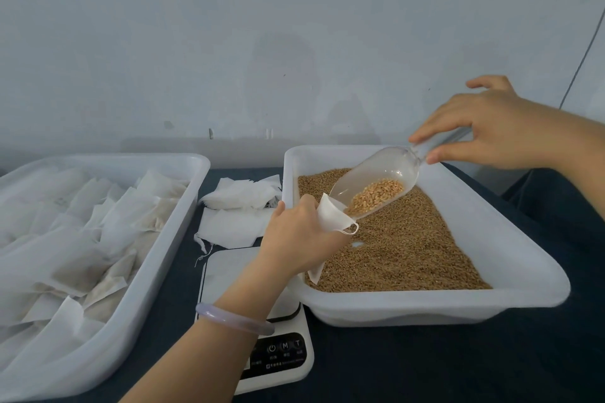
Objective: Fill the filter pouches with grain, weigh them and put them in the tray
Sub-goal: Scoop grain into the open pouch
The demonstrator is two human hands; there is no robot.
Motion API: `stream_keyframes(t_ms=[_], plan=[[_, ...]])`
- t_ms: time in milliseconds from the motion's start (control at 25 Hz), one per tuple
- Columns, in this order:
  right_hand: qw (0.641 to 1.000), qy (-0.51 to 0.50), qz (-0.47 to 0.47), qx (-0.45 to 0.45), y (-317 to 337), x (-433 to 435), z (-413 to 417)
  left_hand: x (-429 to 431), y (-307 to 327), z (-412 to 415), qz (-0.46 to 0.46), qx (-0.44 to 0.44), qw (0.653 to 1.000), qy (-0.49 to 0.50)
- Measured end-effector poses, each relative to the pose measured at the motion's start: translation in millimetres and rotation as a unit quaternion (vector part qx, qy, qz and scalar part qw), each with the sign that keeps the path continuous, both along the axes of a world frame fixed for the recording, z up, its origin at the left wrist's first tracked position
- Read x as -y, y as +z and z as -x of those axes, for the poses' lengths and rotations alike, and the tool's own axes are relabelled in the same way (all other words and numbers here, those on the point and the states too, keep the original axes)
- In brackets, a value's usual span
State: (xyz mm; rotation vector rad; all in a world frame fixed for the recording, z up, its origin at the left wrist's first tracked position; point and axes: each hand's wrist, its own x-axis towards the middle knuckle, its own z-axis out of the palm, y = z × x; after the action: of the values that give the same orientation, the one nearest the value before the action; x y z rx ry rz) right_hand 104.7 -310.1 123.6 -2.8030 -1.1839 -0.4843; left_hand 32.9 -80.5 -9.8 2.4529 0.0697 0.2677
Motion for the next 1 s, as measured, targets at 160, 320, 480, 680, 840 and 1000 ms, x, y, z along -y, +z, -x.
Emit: stream_keyframes(t_ms=[160,320,480,680,840,1000], plan=[[0.997,0.022,0.004,0.069,5,-7,3,0,0,0,-0.001,0.006,1.0,0.0],[0.995,0.013,0.01,0.096,4,-9,2,1,0,0,0.005,0.009,1.0,0.004],[0.994,0.024,-0.01,0.108,3,-6,-1,1,0,0,0.024,0.007,1.0,0.006],[0.996,-0.065,-0.058,-0.011,-14,10,-14,0,1,2,0.038,0.007,0.999,0.007],[0.989,-0.123,0.019,-0.083,-68,13,-20,1,1,2,0.032,0.007,0.999,0.009],[0.985,-0.132,0.044,-0.098,-104,6,-23,1,3,3,0.035,0.003,0.999,0.011]])
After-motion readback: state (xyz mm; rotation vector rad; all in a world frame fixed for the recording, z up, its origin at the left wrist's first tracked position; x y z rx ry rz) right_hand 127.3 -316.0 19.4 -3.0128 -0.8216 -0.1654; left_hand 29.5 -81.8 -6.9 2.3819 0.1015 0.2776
